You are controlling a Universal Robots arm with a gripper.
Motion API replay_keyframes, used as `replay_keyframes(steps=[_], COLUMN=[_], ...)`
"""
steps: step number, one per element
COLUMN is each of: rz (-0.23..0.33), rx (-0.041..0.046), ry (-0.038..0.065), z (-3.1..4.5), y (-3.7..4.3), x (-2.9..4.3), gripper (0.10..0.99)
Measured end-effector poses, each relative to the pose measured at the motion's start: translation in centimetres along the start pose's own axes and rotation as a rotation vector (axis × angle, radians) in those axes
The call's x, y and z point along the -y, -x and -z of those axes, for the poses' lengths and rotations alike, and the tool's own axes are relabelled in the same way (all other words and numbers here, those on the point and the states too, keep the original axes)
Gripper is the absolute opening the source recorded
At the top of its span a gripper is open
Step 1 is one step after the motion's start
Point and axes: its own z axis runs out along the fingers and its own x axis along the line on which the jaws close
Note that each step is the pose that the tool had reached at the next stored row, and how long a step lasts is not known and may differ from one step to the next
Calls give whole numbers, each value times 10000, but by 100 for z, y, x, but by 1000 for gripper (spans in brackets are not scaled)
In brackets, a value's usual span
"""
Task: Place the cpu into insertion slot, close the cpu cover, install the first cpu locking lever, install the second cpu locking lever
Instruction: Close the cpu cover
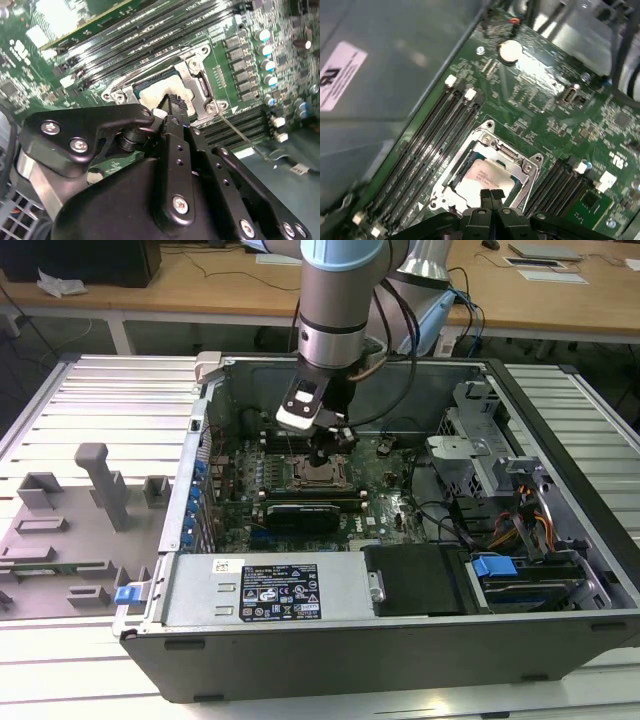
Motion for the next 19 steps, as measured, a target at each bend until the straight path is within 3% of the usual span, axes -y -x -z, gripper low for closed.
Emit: replay_keyframes(steps=[2,9,14,19], rz=[971,2557,4115,5090], rx=[6,16,27,42], ry=[-16,-42,-67,-76], z=[-1,-3,-8,-14], y=[0,0,0,0], x=[0,0,0,0], gripper=[106,106,106,106])
